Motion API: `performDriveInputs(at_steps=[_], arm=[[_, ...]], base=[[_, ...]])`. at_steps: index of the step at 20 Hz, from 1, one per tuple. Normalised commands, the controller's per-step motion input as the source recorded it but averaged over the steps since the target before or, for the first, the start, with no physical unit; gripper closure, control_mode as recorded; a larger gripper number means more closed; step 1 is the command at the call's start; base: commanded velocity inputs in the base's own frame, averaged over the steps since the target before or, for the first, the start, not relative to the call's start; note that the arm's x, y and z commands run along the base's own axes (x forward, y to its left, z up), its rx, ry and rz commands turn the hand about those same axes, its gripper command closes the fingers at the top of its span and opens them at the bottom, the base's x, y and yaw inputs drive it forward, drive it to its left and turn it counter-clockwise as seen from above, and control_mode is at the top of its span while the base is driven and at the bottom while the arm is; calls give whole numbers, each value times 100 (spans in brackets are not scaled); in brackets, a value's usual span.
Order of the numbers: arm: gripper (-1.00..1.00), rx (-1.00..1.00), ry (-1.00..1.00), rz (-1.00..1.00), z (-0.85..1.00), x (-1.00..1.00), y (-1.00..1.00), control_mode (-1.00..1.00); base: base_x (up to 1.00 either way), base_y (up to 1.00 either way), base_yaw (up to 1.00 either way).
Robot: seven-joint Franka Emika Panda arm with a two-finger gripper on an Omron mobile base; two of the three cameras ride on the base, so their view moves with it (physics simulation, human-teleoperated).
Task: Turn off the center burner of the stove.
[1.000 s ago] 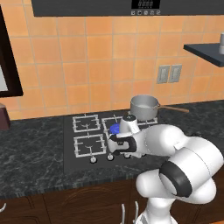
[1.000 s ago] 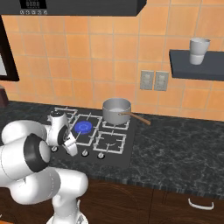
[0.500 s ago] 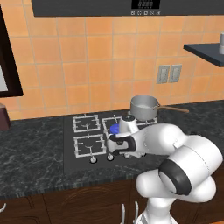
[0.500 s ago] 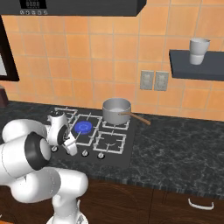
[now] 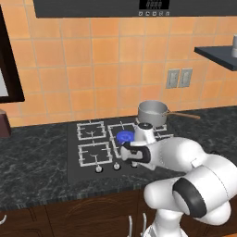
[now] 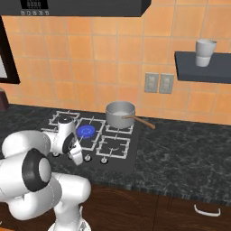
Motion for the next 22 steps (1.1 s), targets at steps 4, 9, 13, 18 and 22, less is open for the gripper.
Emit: performDriveInputs(at_steps=[4,9,13,18,22], arm=[[100,20,16,-53,-11,0,-28,-100],[100,21,20,-79,-7,0,-2,-100],[100,17,17,-88,-2,0,0,-100],[100,13,13,-95,0,0,3,-100],[100,8,6,-98,-3,0,11,-100]], base=[[0,0,0],[0,0,0],[0,0,0],[0,0,0],[0,0,0]])
